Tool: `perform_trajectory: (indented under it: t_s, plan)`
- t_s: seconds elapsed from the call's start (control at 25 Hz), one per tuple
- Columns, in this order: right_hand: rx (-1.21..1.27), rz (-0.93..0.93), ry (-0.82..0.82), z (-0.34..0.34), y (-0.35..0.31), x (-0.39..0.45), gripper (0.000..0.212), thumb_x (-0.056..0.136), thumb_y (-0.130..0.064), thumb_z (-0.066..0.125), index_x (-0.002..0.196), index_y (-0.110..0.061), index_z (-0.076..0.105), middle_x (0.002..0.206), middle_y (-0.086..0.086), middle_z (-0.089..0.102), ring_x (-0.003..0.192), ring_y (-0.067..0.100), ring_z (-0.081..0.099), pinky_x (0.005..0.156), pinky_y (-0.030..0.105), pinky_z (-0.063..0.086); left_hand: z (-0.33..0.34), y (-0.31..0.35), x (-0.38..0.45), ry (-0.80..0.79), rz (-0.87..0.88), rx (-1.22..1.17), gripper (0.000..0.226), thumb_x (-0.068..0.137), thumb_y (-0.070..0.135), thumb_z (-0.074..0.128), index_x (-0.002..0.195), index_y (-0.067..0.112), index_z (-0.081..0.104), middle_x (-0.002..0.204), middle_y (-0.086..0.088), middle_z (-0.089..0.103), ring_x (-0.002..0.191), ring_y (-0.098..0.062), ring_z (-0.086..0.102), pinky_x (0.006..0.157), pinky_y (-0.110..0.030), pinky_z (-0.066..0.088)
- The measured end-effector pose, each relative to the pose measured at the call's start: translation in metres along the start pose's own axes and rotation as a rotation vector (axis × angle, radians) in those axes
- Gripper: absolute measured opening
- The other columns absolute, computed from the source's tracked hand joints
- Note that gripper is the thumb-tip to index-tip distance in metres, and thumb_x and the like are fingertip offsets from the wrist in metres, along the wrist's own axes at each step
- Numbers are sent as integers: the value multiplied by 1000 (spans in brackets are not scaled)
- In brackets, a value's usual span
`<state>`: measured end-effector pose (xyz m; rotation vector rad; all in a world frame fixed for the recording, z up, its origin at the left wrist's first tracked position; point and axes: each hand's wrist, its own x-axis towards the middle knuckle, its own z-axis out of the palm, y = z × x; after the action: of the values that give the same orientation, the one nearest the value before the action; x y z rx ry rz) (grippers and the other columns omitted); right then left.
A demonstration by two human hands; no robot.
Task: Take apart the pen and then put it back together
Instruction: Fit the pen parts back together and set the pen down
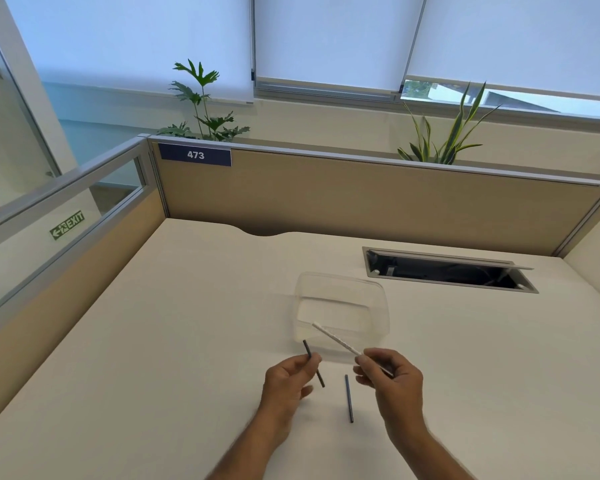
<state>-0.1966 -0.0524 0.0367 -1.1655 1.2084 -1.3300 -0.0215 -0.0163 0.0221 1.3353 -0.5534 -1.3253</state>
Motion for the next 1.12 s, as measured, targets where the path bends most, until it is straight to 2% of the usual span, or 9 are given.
perform_trajectory:
  t_s: [0.08, 0.2, 0.32, 0.4, 0.52, 0.68, 0.92, 1.0, 1.12]
  plan:
    - [-14, 42, -41, 2, 6, -7, 16, 81, 1, 76, 79, -15, 75, 74, 13, 76, 69, 33, 75, 59, 32, 60, 5, 3, -1, -105, -56, -108, 26, 74, 32, 77, 97, 19, 78, 99, 5, 77, 101, -12, 65, 89, -41, 54]
    - [-59, 56, -122, 5, 11, -14, 16, 81, 1, 76, 78, -14, 74, 74, 13, 76, 70, 33, 75, 59, 32, 61, 13, 8, -3, -174, -65, -162, 33, 75, 36, 75, 103, 20, 77, 104, -3, 74, 107, -19, 65, 94, -45, 54]
    - [-189, 24, -180, 7, 9, -16, 19, 80, -1, 78, 78, -19, 74, 77, 6, 77, 73, 28, 73, 63, 34, 61, 18, 12, -5, -129, -15, -131, 40, 67, 43, 77, 101, 22, 77, 93, -2, 76, 101, -19, 68, 91, -41, 56]
    - [-299, -46, -178, 8, 3, -15, 15, 76, -13, 81, 82, -25, 75, 86, -7, 77, 81, 13, 72, 65, 25, 58, 20, 14, -5, -86, 25, -87, 39, 65, 45, 78, 98, 24, 78, 92, 2, 77, 98, -17, 69, 89, -38, 56]
    - [-406, -216, -168, 12, -10, -12, 22, 71, -25, 87, 89, -26, 75, 87, -15, 76, 88, 3, 69, 67, 15, 56, 25, 15, -6, -21, 77, -23, 21, 76, 37, 78, 95, 27, 79, 96, 6, 78, 101, -16, 68, 91, -38, 55]
    - [-551, -358, -184, 26, -22, -5, 15, 73, -22, 86, 86, -21, 78, 80, -13, 75, 76, 4, 70, 62, 16, 56, 29, 21, -8, -12, 103, -24, 17, 80, 34, 77, 95, 25, 79, 97, 5, 78, 100, -16, 69, 93, -39, 55]
    - [-539, -330, -217, 33, -29, 4, 9, 76, -15, 83, 78, -23, 80, 71, -13, 75, 67, 3, 71, 57, 9, 52, 27, 25, -4, -1, 176, 59, 13, 85, 35, 73, 91, 25, 79, 89, 4, 79, 93, -13, 71, 84, -30, 55]
    - [-525, -310, -190, 31, -31, 11, 10, 74, -13, 83, 75, -22, 79, 68, -11, 75, 66, 3, 70, 56, 9, 52, 22, 25, 0, 62, 242, 135, 8, 88, 25, 71, 87, 26, 79, 85, 4, 78, 89, -14, 72, 78, -23, 55]
    - [-584, -305, -160, 29, -34, 33, 8, 75, -13, 81, 77, -20, 78, 71, -11, 74, 67, 4, 69, 58, 10, 52, 13, 27, 6, 97, 341, 261, 27, 89, 7, 67, 86, 33, 75, 86, 12, 77, 83, -11, 72, 77, -21, 57]
